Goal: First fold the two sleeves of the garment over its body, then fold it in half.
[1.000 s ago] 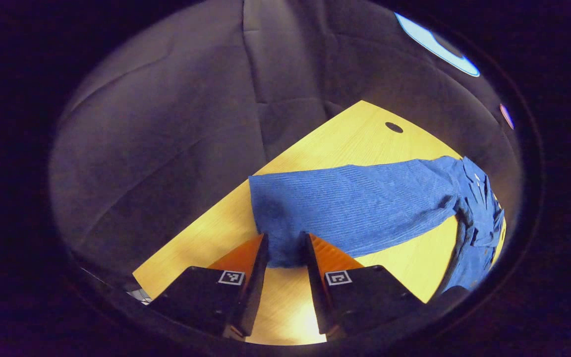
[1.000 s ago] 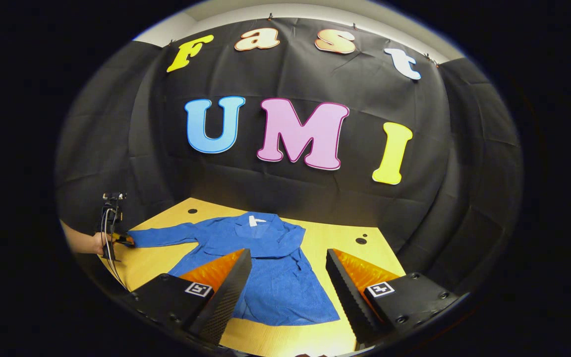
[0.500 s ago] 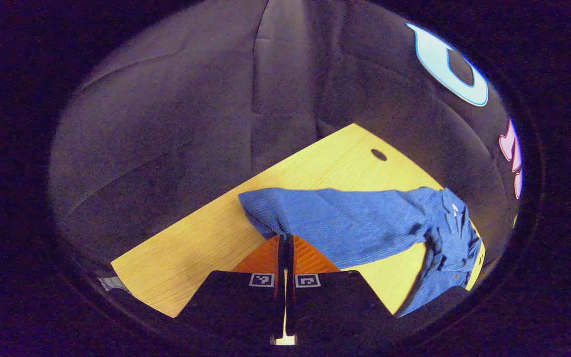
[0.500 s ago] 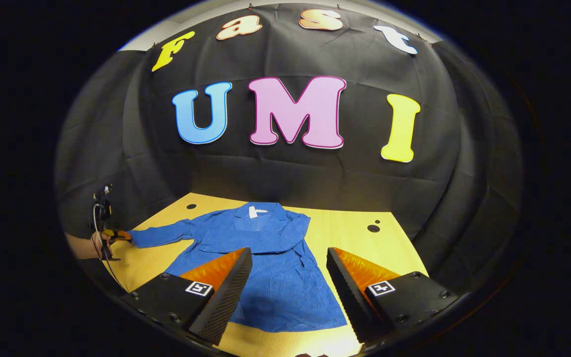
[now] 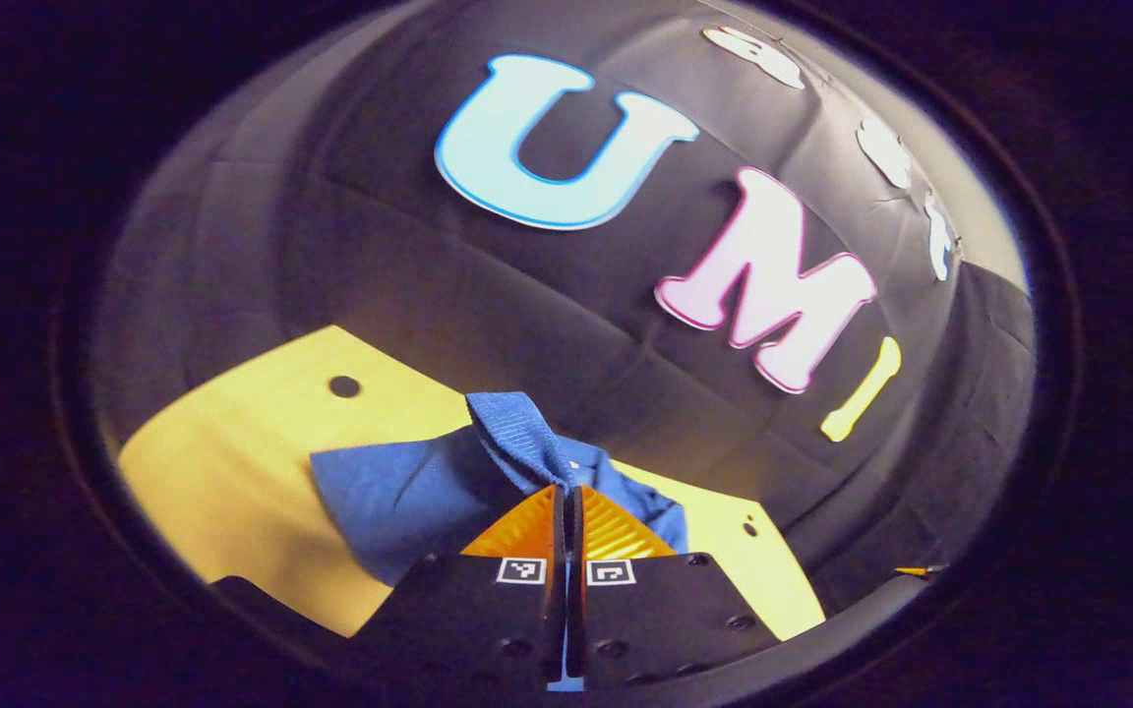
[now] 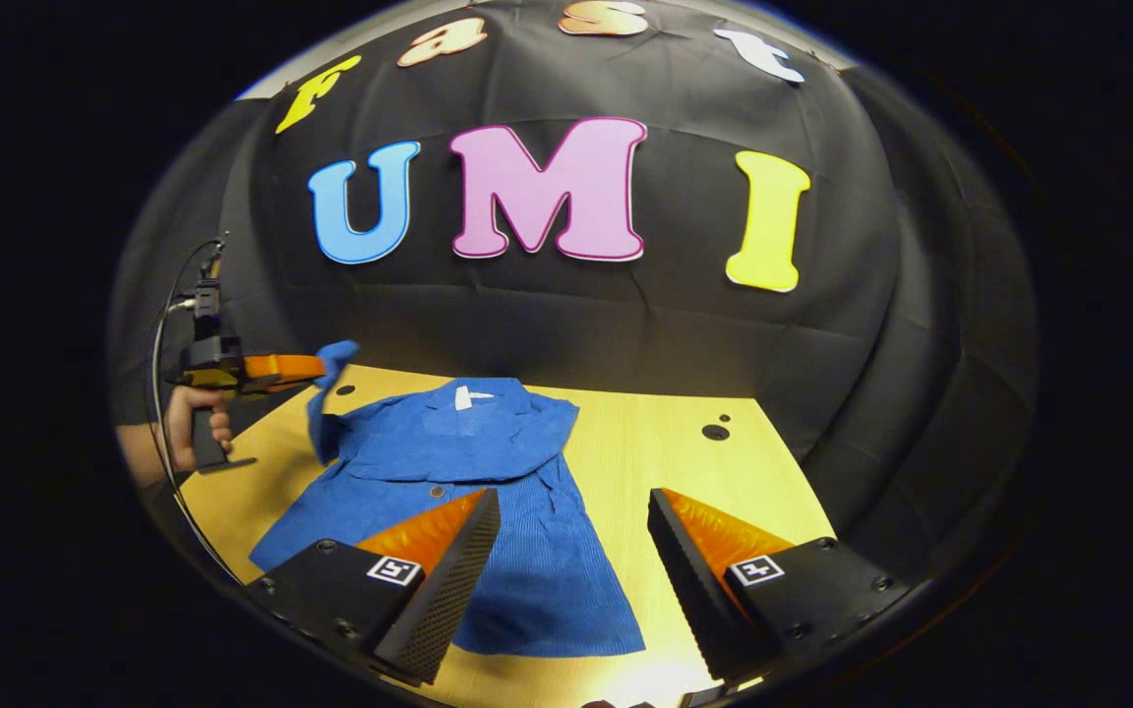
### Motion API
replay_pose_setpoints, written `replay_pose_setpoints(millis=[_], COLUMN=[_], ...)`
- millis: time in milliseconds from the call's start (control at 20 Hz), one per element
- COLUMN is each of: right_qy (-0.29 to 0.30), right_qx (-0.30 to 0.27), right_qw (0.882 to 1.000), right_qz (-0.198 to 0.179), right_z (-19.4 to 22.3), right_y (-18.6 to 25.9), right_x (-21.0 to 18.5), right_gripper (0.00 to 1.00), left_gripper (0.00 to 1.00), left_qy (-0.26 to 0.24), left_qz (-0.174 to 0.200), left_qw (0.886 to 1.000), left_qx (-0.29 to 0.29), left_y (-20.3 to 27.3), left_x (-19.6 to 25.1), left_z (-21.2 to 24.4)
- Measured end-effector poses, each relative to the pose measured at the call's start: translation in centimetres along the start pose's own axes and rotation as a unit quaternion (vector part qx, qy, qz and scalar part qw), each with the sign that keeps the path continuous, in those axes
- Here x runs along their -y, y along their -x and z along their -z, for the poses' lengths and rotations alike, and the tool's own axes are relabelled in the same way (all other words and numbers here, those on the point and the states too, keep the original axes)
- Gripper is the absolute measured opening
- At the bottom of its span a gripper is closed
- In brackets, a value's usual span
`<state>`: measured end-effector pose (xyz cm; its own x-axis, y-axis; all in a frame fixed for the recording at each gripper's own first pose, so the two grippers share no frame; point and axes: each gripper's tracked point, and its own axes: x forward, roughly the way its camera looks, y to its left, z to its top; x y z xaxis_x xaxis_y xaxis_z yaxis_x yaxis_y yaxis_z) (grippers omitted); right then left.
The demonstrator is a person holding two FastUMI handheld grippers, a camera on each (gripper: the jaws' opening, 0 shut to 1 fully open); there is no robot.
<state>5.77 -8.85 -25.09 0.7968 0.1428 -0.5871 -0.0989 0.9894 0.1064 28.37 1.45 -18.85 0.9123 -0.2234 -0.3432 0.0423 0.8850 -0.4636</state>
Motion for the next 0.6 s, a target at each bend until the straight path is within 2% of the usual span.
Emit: replay_pose_setpoints(millis=[150, 200, 300, 400, 450, 500, 600], right_qy=[-0.014, -0.017, -0.015, -0.016, -0.020, -0.023, -0.028], right_qx=[-0.011, -0.014, -0.018, -0.023, -0.031, -0.039, -0.060], right_qw=[1.000, 1.000, 0.999, 0.999, 0.999, 0.999, 0.998], right_qz=[0.014, 0.018, 0.028, 0.032, 0.031, 0.029, 0.024], right_z=[1.2, 1.6, 2.6, 3.8, 4.6, 5.4, 7.0], right_y=[0.1, 0.5, 0.6, 0.1, -0.3, -0.6, -1.4], right_x=[2.0, 2.6, 3.9, 4.4, 4.5, 4.6, 4.3], right_gripper=[0.97, 0.97, 0.97, 0.97, 0.96, 0.96, 0.96], left_gripper=[0.00, 0.00, 0.01, 0.59, 0.88, 0.89, 0.85], left_qy=[-0.028, -0.034, -0.048, -0.041, -0.036, -0.035, -0.050], left_qz=[0.066, 0.074, 0.062, 0.056, 0.039, 0.023, 0.005], left_qw=[0.996, 0.995, 0.993, 0.991, 0.990, 0.990, 0.991], left_qx=[-0.048, -0.064, -0.083, -0.118, -0.132, -0.138, -0.123], left_y=[-4.3, -5.6, -8.8, -11.3, -10.5, -10.7, -9.0], left_x=[8.3, 10.1, 12.2, 13.7, 13.4, 13.6, 12.6], left_z=[3.2, 3.9, 6.0, 8.9, 9.4, 10.0, 10.1])
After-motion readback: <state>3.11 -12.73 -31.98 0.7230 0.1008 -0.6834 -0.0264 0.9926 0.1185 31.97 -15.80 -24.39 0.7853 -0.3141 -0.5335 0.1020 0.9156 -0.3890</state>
